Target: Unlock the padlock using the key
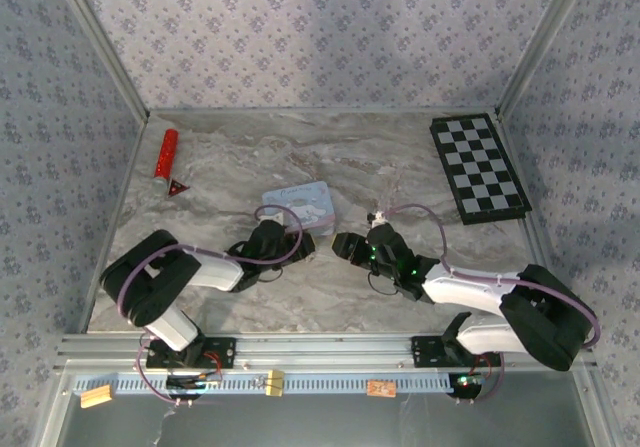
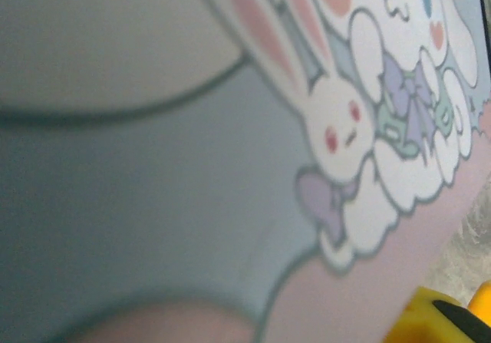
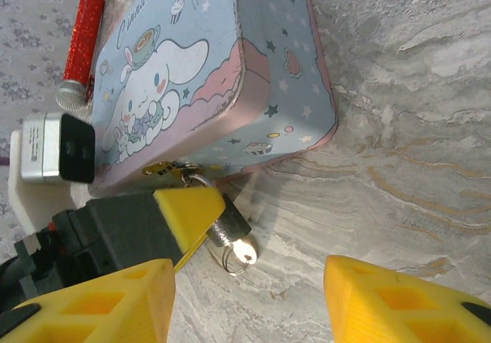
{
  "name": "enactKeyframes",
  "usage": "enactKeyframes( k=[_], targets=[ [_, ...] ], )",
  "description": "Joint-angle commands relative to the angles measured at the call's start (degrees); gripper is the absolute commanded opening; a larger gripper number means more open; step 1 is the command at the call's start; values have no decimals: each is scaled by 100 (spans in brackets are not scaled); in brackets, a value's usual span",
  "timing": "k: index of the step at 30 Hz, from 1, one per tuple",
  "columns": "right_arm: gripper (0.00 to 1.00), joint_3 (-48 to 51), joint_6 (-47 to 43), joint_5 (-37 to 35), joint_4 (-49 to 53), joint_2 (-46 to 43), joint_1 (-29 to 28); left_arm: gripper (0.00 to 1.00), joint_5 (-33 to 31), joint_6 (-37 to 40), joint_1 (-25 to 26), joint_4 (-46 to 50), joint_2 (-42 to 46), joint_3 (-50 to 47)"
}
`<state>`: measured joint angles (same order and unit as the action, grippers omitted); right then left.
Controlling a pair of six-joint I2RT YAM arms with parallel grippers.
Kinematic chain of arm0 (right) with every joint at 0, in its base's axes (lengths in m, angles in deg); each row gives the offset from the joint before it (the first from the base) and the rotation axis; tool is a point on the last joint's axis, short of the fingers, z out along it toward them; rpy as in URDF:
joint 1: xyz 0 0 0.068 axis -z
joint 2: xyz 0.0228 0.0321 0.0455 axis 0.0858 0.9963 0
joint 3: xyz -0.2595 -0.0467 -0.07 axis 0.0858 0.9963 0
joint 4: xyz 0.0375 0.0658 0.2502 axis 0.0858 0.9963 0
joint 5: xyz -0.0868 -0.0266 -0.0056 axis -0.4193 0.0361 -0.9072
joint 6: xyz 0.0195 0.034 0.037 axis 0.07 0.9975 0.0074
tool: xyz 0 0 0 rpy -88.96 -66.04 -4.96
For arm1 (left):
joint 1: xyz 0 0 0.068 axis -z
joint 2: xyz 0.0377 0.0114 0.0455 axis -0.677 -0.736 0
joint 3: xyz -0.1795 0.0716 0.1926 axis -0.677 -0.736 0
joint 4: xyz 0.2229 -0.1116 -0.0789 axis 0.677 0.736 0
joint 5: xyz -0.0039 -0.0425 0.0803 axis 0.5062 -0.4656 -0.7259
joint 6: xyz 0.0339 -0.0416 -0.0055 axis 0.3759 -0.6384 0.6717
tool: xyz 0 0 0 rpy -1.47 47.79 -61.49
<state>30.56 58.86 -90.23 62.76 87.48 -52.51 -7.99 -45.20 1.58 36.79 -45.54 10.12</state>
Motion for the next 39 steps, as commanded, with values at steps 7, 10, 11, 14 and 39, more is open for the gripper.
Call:
enactKeyframes(
  k=[7, 10, 11, 14, 39],
  targets=[
    [55, 27, -206, 58, 163, -67, 19, 29, 365, 40, 0, -301, -504, 96],
    [54, 8, -301, 63, 120, 26, -12, 25, 333, 76, -6, -207, -464, 113],
    [54, -3, -374, 71, 79, 70, -41, 24, 336, 76, -5, -216, -460, 118],
    [52, -99, -734, 120, 61, 210, -95, 21, 344, 50, -7, -209, -401, 139],
    [54, 326, -7473, -1562, -3862, 1972, -1475, 9, 1311, 142, -797, 2037, 1175, 651]
  ],
)
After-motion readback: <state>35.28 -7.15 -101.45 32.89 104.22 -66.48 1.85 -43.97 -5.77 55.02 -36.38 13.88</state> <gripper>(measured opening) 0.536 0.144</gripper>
